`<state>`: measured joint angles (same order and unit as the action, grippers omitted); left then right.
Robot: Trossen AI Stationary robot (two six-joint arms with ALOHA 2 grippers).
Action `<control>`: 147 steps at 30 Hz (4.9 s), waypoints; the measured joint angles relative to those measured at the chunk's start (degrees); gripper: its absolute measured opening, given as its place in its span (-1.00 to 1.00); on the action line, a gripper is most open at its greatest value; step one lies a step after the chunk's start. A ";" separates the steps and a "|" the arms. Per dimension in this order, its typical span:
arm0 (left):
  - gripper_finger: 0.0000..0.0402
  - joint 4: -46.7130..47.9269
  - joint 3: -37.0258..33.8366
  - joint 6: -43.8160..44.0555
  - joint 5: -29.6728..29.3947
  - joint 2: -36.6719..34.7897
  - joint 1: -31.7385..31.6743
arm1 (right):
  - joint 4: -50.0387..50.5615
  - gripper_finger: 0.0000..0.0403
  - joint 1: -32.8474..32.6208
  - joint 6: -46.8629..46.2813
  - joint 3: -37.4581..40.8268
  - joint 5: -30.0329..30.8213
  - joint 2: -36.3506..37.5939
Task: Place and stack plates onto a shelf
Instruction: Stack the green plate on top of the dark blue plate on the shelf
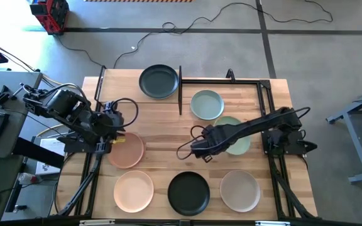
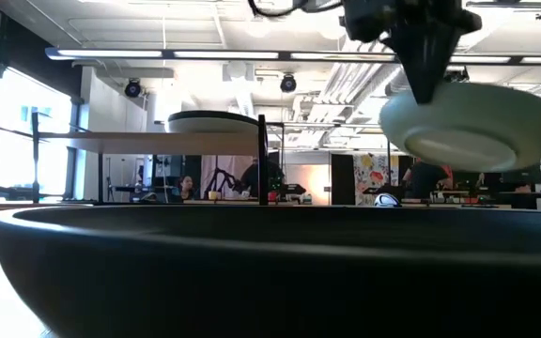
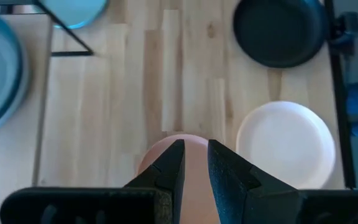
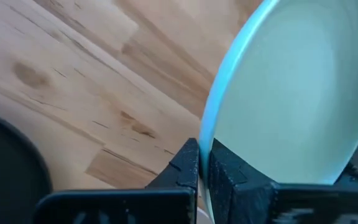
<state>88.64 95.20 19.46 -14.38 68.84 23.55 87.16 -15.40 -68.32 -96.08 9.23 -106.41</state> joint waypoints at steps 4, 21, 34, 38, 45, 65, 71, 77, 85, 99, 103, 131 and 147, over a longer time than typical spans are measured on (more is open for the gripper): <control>-0.70 0.24 0.00 2.34 -2.17 0.00 -0.14 | 2.51 -1.00 0.00 1.79 -4.20 2.58 0.00; -0.70 0.37 -0.02 5.56 -4.32 0.33 -10.16 | 2.85 -1.00 3.22 19.25 -18.44 11.77 -0.04; -0.51 0.53 -0.02 13.13 -6.86 2.70 -21.48 | 2.85 -1.00 9.31 48.84 -24.96 14.79 -0.02; -0.49 0.05 -0.02 17.39 -7.07 3.90 -26.90 | 2.86 -1.00 10.69 60.46 -25.13 14.62 -0.02; -0.51 -2.88 -0.02 22.53 -6.24 6.52 -35.15 | 2.33 -1.00 11.72 80.33 -25.04 14.51 -0.02; -0.52 -17.26 -0.02 24.42 2.27 15.41 -46.45 | -2.46 -1.00 14.63 109.53 -24.97 14.37 -0.02; -0.52 -23.21 -0.02 23.52 3.92 15.69 -46.95 | -2.53 -1.00 15.64 112.95 -24.97 11.50 -0.02; -0.52 -26.62 -0.02 23.48 5.93 15.76 -46.95 | -2.80 -1.00 15.91 115.40 -24.95 11.53 -0.02; -0.52 -27.32 -0.02 23.81 5.93 16.04 -46.73 | -5.84 -1.00 16.46 118.31 -24.93 11.57 -0.02; -0.52 -27.26 -0.02 23.98 5.93 16.06 -46.77 | -9.39 -1.00 16.55 119.82 -24.93 15.01 -0.02; -0.56 -26.96 -0.02 23.37 5.91 16.06 -46.80 | -10.29 -1.00 16.55 119.82 -24.93 15.02 -0.02; -0.98 -27.02 0.04 18.58 4.97 16.02 -46.84 | -11.63 -1.00 16.50 114.91 -24.93 16.86 -0.02; -0.99 -24.45 -0.07 16.59 5.50 16.03 -48.88 | -11.17 -0.56 16.74 110.14 -24.93 17.78 0.02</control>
<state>64.20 95.13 36.05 -8.88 84.87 -25.33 76.00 1.34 41.82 -121.01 27.00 -106.39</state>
